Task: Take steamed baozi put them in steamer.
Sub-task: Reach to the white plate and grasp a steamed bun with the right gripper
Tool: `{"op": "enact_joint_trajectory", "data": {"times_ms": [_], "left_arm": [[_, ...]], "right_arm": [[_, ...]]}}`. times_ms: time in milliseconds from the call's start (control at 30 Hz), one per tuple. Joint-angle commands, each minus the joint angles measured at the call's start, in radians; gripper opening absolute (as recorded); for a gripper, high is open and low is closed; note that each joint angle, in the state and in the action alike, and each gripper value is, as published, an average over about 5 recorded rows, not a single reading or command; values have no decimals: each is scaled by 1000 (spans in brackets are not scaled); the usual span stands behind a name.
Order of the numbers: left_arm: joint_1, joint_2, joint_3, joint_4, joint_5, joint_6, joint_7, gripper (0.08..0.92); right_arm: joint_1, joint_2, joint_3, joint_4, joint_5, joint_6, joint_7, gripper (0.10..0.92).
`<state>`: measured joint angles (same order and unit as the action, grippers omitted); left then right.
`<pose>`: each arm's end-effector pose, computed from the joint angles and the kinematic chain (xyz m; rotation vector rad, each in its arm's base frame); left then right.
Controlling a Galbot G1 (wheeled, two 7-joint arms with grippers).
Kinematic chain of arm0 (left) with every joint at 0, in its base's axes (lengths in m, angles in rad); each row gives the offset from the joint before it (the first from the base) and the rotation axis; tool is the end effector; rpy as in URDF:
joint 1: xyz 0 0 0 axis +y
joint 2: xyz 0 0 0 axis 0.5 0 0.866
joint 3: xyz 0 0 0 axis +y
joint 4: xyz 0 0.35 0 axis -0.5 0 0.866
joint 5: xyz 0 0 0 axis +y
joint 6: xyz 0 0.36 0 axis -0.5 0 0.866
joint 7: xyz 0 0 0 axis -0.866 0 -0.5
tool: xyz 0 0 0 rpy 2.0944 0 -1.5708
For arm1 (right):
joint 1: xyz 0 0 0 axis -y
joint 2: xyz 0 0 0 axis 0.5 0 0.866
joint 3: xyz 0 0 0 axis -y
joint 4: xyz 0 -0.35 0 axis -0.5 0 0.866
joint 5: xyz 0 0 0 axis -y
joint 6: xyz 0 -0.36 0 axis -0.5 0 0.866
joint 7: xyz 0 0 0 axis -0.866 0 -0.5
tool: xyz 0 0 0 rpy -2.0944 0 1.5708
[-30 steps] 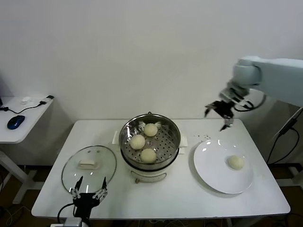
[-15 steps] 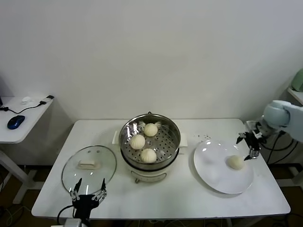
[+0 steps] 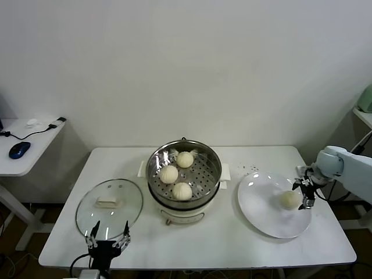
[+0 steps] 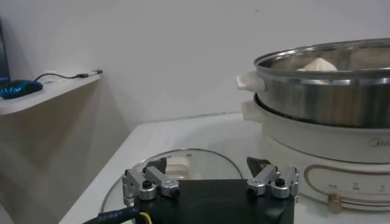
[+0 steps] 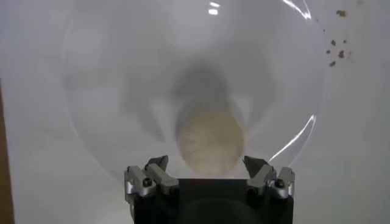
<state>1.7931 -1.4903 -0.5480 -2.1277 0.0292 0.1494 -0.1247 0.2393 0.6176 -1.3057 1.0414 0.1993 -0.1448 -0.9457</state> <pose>0.1168 0.0203 -0.3238 0.1407 -2.8029 -0.1862 0.5084 -0.2596 -0.2313 1.0903 -1.3339 1.2227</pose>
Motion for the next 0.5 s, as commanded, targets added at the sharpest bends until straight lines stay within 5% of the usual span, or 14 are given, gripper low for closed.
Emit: {"op": "enact_joint_trajectory", "data": {"times_ms": [33, 233, 500], "left_arm": [[0, -2, 0, 0, 0, 0, -1, 823], [0, -4, 4, -1, 1, 0, -1, 823], [3, -6, 12, -4, 9, 0, -1, 823]], "right_arm": [[-84, 32, 85, -50, -27, -20, 16, 823], [-74, 26, 82, -29, -22, -14, -7, 817], [-56, 8, 104, 5, -26, 2, -7, 686]]}}
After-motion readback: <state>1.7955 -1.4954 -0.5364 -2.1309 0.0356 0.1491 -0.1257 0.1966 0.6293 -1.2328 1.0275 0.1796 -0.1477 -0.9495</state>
